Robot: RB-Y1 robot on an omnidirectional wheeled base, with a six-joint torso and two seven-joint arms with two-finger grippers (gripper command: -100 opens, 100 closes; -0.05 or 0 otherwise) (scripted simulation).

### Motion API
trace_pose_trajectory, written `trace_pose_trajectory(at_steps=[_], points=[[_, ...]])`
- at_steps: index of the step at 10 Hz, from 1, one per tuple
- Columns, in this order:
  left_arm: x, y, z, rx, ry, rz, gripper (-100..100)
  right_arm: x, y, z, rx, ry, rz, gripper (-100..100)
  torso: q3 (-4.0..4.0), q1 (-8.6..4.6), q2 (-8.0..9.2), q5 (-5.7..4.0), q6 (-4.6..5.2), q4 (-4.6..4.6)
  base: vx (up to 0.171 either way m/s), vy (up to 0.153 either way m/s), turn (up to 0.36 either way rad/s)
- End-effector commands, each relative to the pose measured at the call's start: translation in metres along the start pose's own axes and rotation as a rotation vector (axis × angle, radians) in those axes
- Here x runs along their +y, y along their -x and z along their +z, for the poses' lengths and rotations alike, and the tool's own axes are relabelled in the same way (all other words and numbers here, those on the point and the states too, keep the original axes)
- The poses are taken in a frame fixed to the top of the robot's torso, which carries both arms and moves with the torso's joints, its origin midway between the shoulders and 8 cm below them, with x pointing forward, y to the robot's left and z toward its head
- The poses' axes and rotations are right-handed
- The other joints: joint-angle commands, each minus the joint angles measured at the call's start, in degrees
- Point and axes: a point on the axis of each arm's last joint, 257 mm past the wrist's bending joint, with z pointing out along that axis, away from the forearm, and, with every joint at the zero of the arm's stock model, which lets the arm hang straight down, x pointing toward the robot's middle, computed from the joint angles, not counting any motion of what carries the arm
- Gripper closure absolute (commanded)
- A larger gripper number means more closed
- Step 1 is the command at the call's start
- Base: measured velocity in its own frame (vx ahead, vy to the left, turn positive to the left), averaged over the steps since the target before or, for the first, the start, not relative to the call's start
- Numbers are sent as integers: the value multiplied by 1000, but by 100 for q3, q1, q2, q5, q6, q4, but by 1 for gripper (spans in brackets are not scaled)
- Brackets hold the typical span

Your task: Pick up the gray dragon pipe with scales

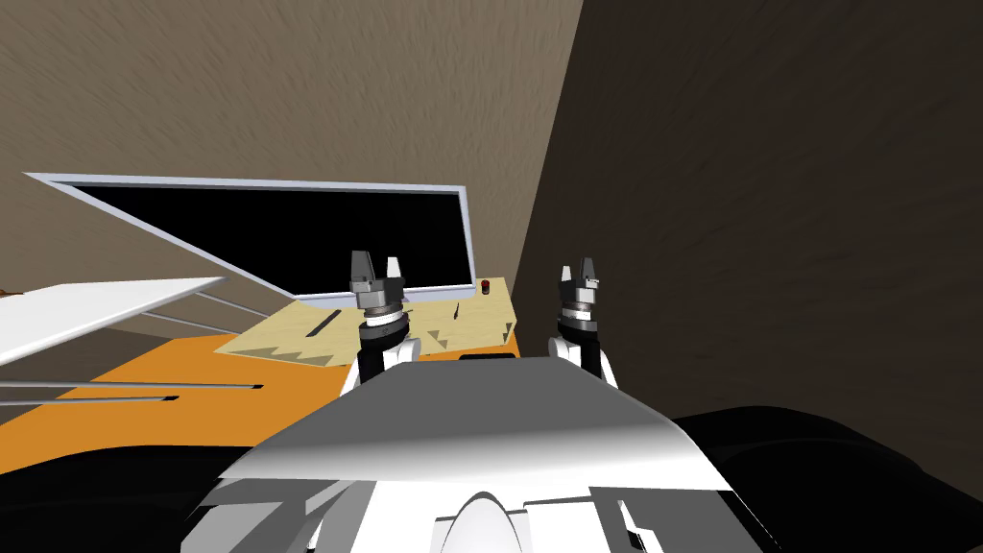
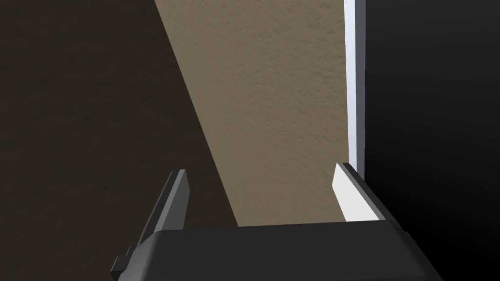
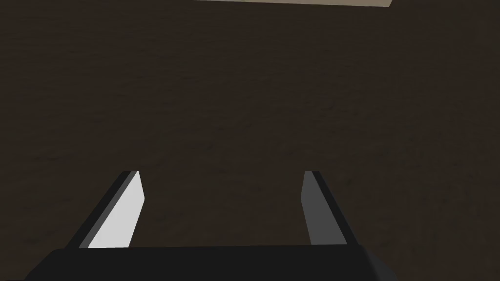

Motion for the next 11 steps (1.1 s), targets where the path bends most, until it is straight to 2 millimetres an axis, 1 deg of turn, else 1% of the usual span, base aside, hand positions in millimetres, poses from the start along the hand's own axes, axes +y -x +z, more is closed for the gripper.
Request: trace_pose_trajectory(at_steps=[1, 3, 6, 7, 10, 11], points=[[14, -11, -3, 53, 25, 16, -100, 0, 0, 0, 0, 0, 0, 0, 0, 0, 0, 0, 0, 0, 0, 0, 0], [34, -22, -7, 102, 65, 37, -100, 0, 0, 0, 0, 0, 0, 0, 0, 4, 0, 1, 1, 0, -5, 9, -2], [73, -41, -17, 173, 141, 78, -100, 0, 0, 0, 0, 0, 0, 0, 0, 6, 1, 1, 0, 0, -5, 14, 10], [77, -41, -19, 175, 151, 78, -100, 0, 0, 0, 0, 0, 0, 0, 0, 8, 1, 2, 0, 0, -5, 12, 2], [125, -62, -34, 247, 248, 131, -100, 0, 0, 0, 0, 0, 0, 0, -2, 8, -3, 2, 0, -1, -2, 19, 18], [130, -63, -38, 250, 260, 131, -100, 0, 0, 0, 0, 0, 0, 0, -1, 10, -2, 2, -1, -1, -4, 17, 5]])
